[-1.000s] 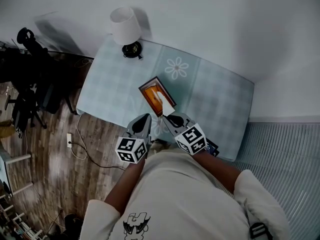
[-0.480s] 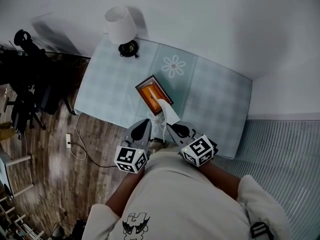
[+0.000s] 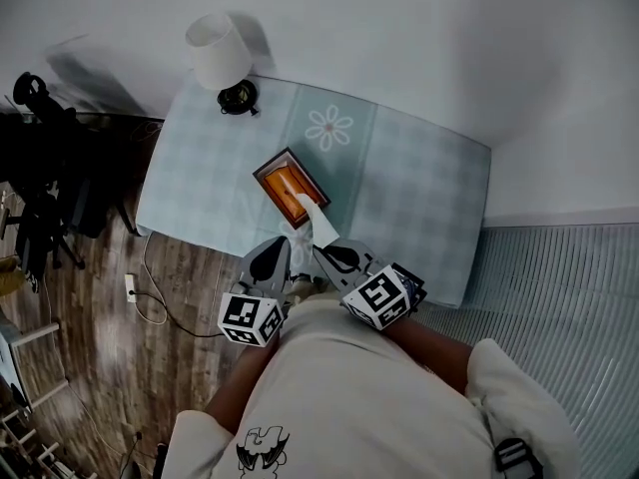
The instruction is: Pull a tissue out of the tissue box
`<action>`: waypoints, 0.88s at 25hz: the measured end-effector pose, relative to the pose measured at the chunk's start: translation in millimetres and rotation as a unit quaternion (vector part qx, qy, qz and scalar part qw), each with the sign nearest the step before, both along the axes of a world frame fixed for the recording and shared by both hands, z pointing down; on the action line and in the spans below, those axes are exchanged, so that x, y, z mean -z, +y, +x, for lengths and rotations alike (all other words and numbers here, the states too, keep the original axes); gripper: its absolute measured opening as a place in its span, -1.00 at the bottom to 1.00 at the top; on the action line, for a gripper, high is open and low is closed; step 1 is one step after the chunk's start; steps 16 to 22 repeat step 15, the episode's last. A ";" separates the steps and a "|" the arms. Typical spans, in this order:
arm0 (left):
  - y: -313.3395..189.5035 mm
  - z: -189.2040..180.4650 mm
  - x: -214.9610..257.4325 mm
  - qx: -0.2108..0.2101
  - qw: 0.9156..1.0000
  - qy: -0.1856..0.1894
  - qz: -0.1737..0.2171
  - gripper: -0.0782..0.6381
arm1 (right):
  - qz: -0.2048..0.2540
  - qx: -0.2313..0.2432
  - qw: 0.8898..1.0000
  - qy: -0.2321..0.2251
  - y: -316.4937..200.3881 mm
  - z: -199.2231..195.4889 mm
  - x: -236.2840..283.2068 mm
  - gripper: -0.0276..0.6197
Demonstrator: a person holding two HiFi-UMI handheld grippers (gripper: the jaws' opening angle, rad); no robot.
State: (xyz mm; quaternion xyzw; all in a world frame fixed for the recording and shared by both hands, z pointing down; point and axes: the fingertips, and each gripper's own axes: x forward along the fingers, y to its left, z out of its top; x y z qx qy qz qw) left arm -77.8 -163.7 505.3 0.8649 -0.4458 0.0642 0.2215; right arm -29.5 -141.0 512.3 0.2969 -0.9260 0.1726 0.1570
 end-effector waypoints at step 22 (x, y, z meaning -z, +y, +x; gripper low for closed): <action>-4.9 5.0 -6.5 0.001 1.000 0.003 -0.010 -0.76 | -0.013 -0.002 1.000 -0.012 -5.9 1.9 -6.9 -0.87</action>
